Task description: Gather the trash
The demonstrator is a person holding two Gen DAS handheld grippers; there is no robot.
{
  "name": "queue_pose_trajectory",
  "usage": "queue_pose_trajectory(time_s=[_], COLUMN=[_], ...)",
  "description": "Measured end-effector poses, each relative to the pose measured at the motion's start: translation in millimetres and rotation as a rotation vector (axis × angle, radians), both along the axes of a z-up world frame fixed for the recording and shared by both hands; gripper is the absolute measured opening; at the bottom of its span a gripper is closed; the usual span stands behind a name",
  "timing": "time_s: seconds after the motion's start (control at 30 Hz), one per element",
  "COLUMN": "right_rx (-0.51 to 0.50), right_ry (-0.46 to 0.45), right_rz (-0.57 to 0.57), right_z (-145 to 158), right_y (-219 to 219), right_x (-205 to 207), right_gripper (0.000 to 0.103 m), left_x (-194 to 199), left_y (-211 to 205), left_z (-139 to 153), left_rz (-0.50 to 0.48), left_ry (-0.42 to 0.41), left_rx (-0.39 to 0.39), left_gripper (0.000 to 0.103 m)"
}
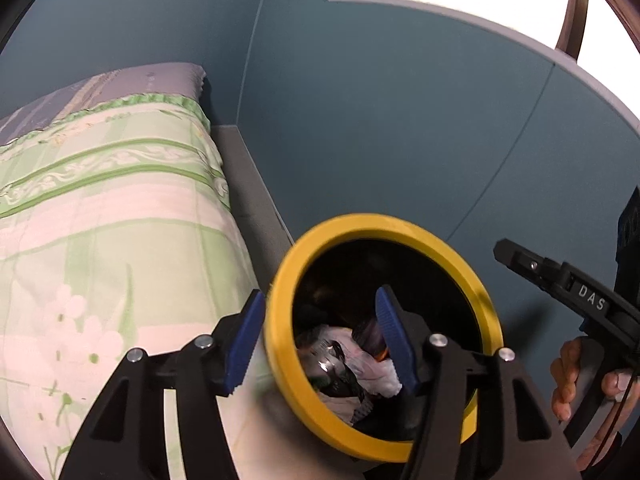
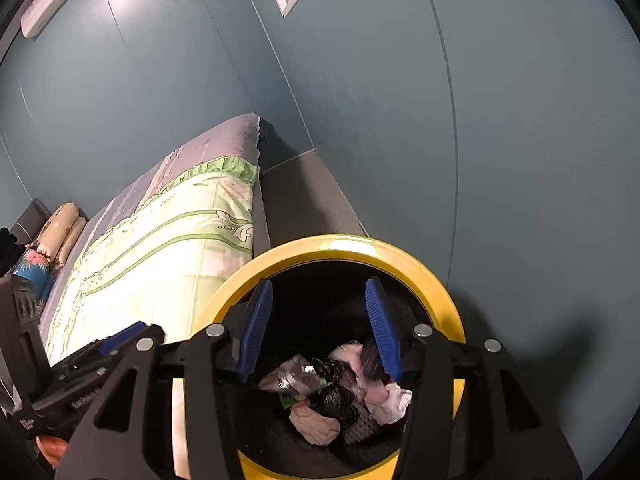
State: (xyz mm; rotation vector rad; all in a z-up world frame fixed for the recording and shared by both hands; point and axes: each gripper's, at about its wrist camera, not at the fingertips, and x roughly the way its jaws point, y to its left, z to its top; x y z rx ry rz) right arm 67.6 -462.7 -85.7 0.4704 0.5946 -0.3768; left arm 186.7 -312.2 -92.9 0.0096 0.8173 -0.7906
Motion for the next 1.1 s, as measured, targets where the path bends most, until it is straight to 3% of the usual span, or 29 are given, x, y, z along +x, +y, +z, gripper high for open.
queue_pose_trajectory(time_s=[0.4,0.5,0.7,0.8,0.87,0.93,1.1], right_rx=[-0.087,-0.120,-0.192,-0.227,-0.238,-0.253,-0.305], right_ry=[-0.040,-0.054,-0.084,-0.114,-0.131,-0.144,-0.213], right_rz=[0.029,0.066,0.150,0.185,0.204,0.224,0.217], right_z=[30.7,40.9,59.2,68.6,73.9,79.4,94.3], right_y=[42.5,66.0,123.9,153.3,170.6,187.5,223.8], right_x=[-3.5,1.6,12.7,12.9,12.5,12.9,0.2], right_gripper=[0.046,0.048,0.060,0.075,0.091,0.094,0.095], left_x=[11.7,12.5,1.6,-8.9,-16.2,-26.3,-56.5], left_y=[99.6,138.8,202.7,233.5,250.1,270.9,303.5], left_z=[42.0,48.5,60.3,67.9,71.9,77.3,91.7], left_rz=[0.175,0.248,0.381,0.452,0.486,0.536,0.613], left_ry=[-0.109,-0.131,-0.171,-0.201,-0.211,-0.229,-0.300], left_rx=[-0.026,-0.022,-0.016,-0.021,-0.036,-0.052,-0.058], left_gripper=[0.055,0.061,0.066,0.075,0.080,0.088,0.095])
